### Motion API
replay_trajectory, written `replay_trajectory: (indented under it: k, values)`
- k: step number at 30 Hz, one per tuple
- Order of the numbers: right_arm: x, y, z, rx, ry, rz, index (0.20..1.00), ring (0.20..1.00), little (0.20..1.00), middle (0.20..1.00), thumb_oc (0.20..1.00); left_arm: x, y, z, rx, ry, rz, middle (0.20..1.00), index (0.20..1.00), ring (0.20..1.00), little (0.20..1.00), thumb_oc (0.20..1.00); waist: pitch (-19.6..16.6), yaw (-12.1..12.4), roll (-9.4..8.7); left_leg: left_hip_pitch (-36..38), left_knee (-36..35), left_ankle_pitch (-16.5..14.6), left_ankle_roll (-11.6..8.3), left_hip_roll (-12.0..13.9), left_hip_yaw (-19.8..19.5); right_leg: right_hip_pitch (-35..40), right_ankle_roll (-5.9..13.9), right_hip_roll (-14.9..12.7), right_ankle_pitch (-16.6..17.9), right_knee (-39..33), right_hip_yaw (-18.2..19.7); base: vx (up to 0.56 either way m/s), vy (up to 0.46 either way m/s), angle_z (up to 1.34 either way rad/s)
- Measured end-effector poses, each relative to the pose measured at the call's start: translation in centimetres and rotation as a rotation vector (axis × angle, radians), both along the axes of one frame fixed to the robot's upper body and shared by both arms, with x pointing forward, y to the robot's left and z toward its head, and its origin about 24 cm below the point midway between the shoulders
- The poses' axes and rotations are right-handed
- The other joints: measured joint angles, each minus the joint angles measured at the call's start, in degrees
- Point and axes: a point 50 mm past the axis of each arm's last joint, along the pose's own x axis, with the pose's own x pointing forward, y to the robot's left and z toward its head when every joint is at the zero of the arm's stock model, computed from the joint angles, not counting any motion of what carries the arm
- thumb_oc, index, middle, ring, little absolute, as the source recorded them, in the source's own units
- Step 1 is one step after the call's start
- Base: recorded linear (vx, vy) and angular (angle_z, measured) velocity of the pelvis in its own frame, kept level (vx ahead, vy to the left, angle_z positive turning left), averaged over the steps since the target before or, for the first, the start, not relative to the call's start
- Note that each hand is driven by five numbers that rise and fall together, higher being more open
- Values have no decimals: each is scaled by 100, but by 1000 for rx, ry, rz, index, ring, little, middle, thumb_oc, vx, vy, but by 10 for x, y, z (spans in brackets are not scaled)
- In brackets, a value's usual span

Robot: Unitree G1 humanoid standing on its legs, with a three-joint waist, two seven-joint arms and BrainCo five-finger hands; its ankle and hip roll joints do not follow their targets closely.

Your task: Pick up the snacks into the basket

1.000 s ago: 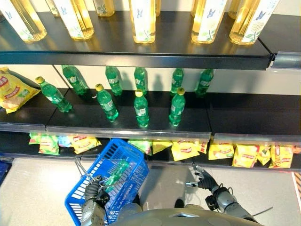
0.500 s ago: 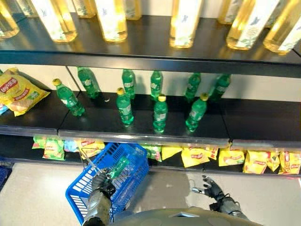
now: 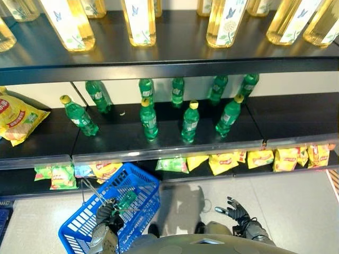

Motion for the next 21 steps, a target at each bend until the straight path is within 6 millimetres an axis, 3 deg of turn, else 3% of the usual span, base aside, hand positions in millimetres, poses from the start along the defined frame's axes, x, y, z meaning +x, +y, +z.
replay_trajectory:
  k: [2, 4, 5, 8, 9, 11, 14, 16, 17, 18, 19, 20, 21]
  values:
    - [-2, -4, 0, -6, 7, 2, 1000, 1000, 1000, 1000, 1000, -1, -3, -1, -15, -3, 7, 200, 200, 200, 200, 200, 60, 89, 40, -55, 283, -72, -72, 18, -3, 65, -10, -14, -4, -113, 4, 7, 58, 2]
    - [2, -3, 0, 0, 6, 12, 1000, 1000, 1000, 1000, 1000, 1, -2, 0, -28, -14, 27, 200, 200, 200, 200, 200, 128, 128, -122, -443, 1060, -137, -168, -57, -35, 80, -30, -154, 18, -193, 103, 25, 113, -21]
    - [7, -3, 1, -3, -3, 23, 1000, 1000, 1000, 1000, 1000, -1, -4, -2, -39, -10, 39, 200, 200, 200, 200, 200, 154, 169, -198, -668, 1499, -186, -214, -52, 33, 128, -134, -252, 75, -241, 186, 113, 213, -31]
    - [7, -8, 2, -17, -2, 18, 1000, 1000, 1000, 1000, 1000, 5, -1, 1, -28, -30, 38, 200, 200, 200, 200, 200, 58, 197, -147, -677, 1180, -251, -329, 494, 10, 189, -171, -210, 74, -320, 198, 120, 228, -19]
    - [5, -12, 3, -32, 0, 9, 1000, 1000, 1000, 1000, 1000, 10, -2, 2, -28, -39, 28, 200, 200, 200, 200, 200, -17, 181, -112, -719, 1032, -231, -368, 883, -25, 155, -76, -235, 14, -251, 253, 145, 343, -16]
    - [4, -15, 3, -47, -1, -2, 1000, 1000, 1000, 1000, 1000, 15, -7, 3, -33, -52, 18, 200, 200, 200, 200, 200, -92, 57, 6, -694, 743, 22, -588, 1381, -82, 97, 21, -211, -24, -134, 247, 174, 465, -6]
    - [-7, -21, 1, -61, 28, -29, 1000, 1000, 1000, 1000, 1000, 18, -16, 2, -50, -56, 8, 200, 200, 200, 200, 200, -150, 64, 113, -582, 345, 161, -601, 1666, -238, 78, 274, -272, -55, -55, 320, 124, 430, -7]
    - [-19, -33, 2, -90, 52, -54, 1000, 1000, 1000, 1000, 1000, 18, -29, 0, -84, -53, 6, 200, 200, 200, 200, 200, -213, 52, 330, -547, 346, 359, -344, 1615, -278, 89, 586, -388, -97, 66, 290, 130, 546, 6]
    - [-26, -34, 0, -90, 74, -87, 1000, 1000, 1000, 1000, 1000, 16, -32, -1, -89, -46, -3, 200, 200, 200, 200, 200, -201, 65, 276, -426, 277, 224, -1095, 1406, -170, 104, 838, -656, -54, 122, 301, 74, 512, -8]
    - [-28, -28, -3, -73, 85, -113, 1000, 1000, 1000, 1000, 1000, 13, -28, -1, -73, -35, -21, 200, 200, 200, 200, 200, -244, 78, -62, -297, 118, 216, -860, 949, 15, 70, 1021, -1147, -3, 161, 331, 25, 329, -16]
    - [-29, -23, -4, -63, 88, -114, 1000, 1000, 1000, 1000, 1000, 12, -24, -1, -63, -32, -27, 200, 200, 200, 200, 200, -235, 72, -199, -258, 80, 207, -782, 723, 75, -13, 1065, -1284, 88, 190, 330, 3, 446, -34]
    - [-23, -13, -6, -37, 75, -110, 1000, 1000, 1000, 1000, 1000, 8, -20, -2, -55, -17, -28, 200, 200, 200, 200, 200, -239, 91, -327, -222, 7, 189, -619, 495, 187, -54, 1004, -1590, 232, 156, 371, 19, 562, -47]
    - [-14, -2, -6, -6, 51, -121, 1000, 1000, 1000, 1000, 1000, 5, -12, -1, -37, -5, -19, 200, 200, 200, 200, 200, -206, 137, -425, -166, 60, 97, -466, 309, 375, -143, 898, -1761, 571, 203, 177, 20, 562, -52]
